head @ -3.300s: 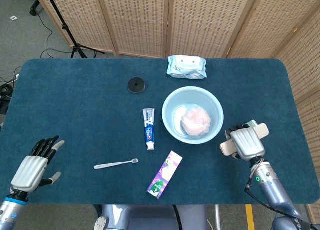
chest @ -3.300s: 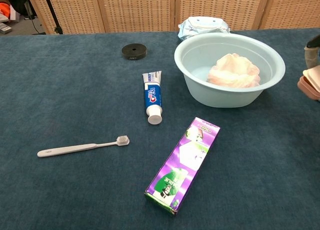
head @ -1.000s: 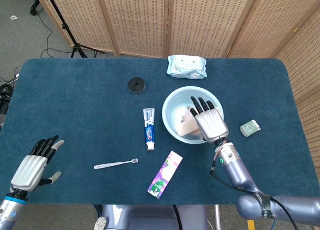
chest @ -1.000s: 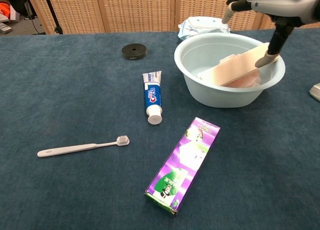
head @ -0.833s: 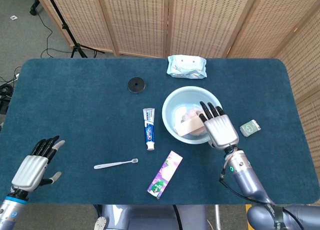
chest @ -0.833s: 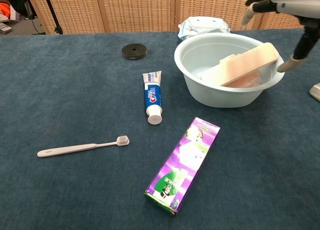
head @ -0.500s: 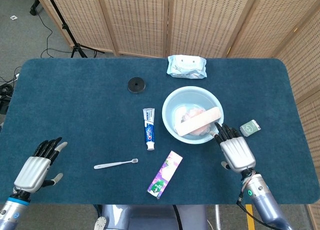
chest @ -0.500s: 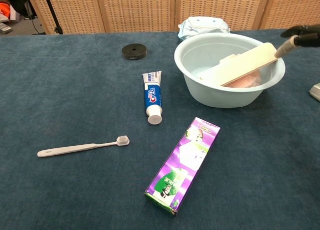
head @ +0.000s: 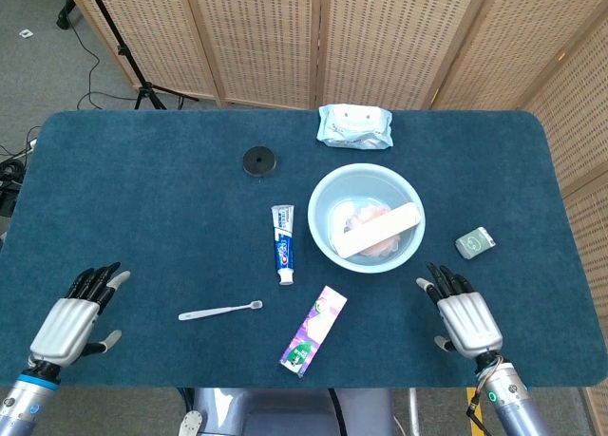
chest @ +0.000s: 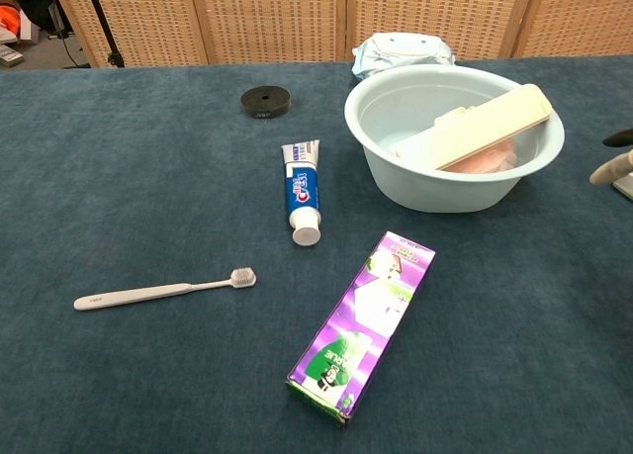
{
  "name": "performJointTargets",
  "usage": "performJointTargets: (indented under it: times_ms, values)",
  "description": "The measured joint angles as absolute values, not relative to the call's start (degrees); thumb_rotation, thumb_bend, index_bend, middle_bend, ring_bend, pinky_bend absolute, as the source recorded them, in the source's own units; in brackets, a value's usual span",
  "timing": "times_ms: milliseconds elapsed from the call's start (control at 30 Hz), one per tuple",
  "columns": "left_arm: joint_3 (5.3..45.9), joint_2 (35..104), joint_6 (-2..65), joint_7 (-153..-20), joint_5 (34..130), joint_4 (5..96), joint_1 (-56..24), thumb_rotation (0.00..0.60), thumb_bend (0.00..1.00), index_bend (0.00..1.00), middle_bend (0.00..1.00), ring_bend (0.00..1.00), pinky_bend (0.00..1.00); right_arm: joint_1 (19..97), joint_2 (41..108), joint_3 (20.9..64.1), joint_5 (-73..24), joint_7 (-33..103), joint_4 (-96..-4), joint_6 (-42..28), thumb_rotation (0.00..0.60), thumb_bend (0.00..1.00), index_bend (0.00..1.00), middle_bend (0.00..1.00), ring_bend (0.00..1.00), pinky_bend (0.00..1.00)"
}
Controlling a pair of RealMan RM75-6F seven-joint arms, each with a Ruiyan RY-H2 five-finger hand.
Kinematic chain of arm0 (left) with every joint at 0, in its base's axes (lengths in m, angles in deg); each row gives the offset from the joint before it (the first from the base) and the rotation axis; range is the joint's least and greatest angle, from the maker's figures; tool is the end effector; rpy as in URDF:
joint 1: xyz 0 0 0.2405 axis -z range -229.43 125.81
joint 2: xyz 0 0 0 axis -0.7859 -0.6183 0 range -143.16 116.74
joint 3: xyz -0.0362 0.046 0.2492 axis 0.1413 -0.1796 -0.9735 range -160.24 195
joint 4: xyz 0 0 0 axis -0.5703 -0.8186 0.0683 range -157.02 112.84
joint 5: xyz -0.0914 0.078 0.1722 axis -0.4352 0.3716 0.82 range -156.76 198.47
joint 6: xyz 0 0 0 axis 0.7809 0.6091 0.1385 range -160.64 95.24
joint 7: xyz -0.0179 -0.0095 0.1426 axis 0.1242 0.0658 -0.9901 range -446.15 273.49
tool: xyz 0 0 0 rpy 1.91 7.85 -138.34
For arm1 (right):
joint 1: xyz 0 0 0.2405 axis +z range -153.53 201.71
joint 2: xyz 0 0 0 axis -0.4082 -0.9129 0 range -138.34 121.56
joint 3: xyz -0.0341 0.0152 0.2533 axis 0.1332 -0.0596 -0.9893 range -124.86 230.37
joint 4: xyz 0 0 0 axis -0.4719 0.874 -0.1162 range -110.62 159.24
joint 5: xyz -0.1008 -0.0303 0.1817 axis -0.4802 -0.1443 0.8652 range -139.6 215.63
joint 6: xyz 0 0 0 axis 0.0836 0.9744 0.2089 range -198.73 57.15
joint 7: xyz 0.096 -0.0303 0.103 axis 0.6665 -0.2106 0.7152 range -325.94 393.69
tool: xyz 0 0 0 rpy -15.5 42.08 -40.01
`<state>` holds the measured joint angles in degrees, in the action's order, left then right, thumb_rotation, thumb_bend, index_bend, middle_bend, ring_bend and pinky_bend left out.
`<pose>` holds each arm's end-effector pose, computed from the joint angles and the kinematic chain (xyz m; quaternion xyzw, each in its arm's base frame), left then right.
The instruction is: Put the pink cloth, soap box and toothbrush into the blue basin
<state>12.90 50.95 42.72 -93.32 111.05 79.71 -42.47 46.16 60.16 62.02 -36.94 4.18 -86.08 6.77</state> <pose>-0.2707 0.1662 0.1039 -0.6858 -0.4311 -0.3450 0.4741 -0.2292 -0.1962 0.0764 0.7319 -0.3724 0.2821 0.4961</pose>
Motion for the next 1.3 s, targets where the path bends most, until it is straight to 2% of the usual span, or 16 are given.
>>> performJointTargets:
  times_ms: [433, 667, 867, 1033, 1300]
  values:
    - [12.89, 51.71, 42.28, -94.54, 110.38, 80.1, -42.47, 0.6, 0.24, 0.0, 0.0, 0.0, 0.0, 39.63, 61.01, 63.2, -44.05, 8.24, -80.61, 10.79, 0.6, 0.1, 0.19, 0.0, 0.0, 0.15]
    - [12.62, 51.65, 42.6, -94.73, 110.84, 80.63, -42.66, 0.6, 0.24, 0.0, 0.0, 0.0, 0.0, 37.85, 61.58, 61.54, -46.19, 8.75, -78.74, 12.52, 0.6, 0.1, 0.06, 0.0, 0.0, 0.14]
    - [12.48, 51.84, 42.26, -94.82, 110.43, 81.14, -42.73, 0.6, 0.24, 0.0, 0.0, 0.0, 0.0, 36.7, 61.21, 60.66, -47.61, 10.07, -78.44, 12.91, 0.6, 0.1, 0.05, 0.0, 0.0, 0.14]
    - [12.69, 51.86, 39.35, -95.89, 107.41, 83.09, -41.93, 0.6, 0.25, 0.0, 0.0, 0.0, 0.0, 36.12, 60.49, 59.78, -47.82, 10.84, -78.73, 12.29, 0.6, 0.1, 0.05, 0.0, 0.0, 0.14]
    - [15.9, 50.82, 35.66, -98.71, 101.17, 88.58, -38.74, 0.6, 0.25, 0.14, 0.0, 0.0, 0.0, 35.19, 59.6, 58.84, -49.11, 12.11, -79.1, 12.22, 0.6, 0.1, 0.05, 0.0, 0.0, 0.14]
